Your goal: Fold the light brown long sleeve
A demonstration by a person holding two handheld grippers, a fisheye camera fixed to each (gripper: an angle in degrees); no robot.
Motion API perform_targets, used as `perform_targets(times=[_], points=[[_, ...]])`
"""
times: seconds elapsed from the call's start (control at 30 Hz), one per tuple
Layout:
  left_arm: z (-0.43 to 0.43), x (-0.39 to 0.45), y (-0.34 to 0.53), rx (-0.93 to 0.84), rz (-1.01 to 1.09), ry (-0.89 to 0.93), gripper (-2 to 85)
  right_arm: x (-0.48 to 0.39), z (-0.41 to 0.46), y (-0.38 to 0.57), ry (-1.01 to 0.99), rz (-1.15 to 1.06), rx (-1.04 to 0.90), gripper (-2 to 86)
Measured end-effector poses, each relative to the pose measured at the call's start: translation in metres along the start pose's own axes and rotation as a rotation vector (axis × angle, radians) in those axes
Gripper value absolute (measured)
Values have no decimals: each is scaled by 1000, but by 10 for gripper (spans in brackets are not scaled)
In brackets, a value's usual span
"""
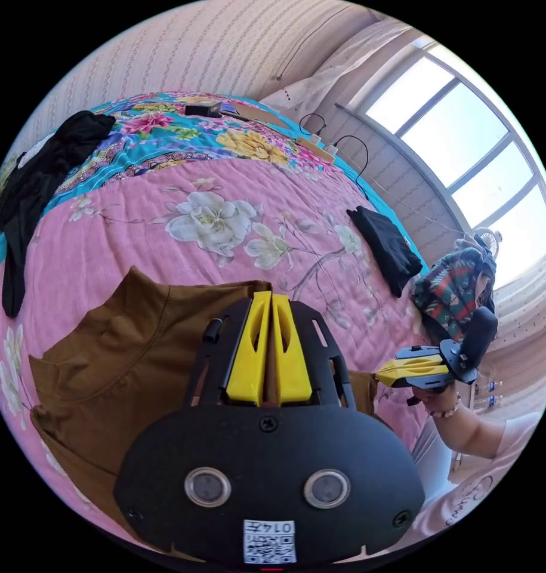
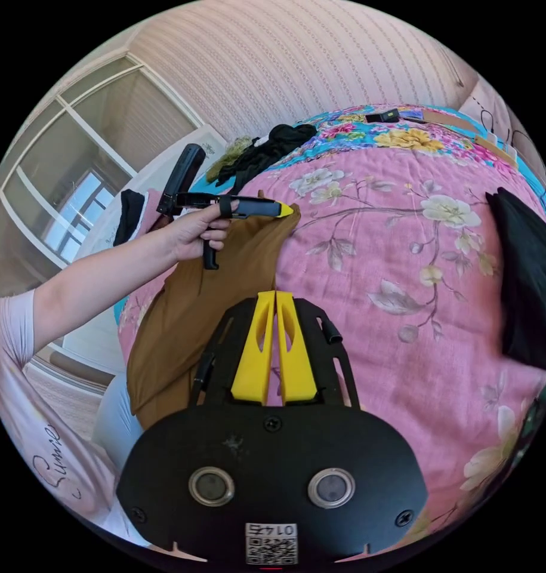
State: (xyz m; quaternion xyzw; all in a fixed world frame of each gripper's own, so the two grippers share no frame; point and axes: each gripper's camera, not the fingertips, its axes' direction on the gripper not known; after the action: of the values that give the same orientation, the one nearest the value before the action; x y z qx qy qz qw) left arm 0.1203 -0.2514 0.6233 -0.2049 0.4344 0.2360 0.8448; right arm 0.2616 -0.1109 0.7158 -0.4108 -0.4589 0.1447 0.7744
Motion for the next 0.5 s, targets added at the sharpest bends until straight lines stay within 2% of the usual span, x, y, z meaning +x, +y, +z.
perform_targets(times=[0.13,0.23,0.33,0.5], points=[[2,3,-17,29,-3,-44,-9,12,-16,-12,-2,42,1,-3],[14,8,-22,-41,67,-148,-8,10,-11,-23,74,38,-73,-2],[5,13,-31,-95,104,-166,-4,4,-13,-33,145,8,-108,0],[-53,12,-12,4,217,-199,36,3,-38,-47,150,13,-101,14]])
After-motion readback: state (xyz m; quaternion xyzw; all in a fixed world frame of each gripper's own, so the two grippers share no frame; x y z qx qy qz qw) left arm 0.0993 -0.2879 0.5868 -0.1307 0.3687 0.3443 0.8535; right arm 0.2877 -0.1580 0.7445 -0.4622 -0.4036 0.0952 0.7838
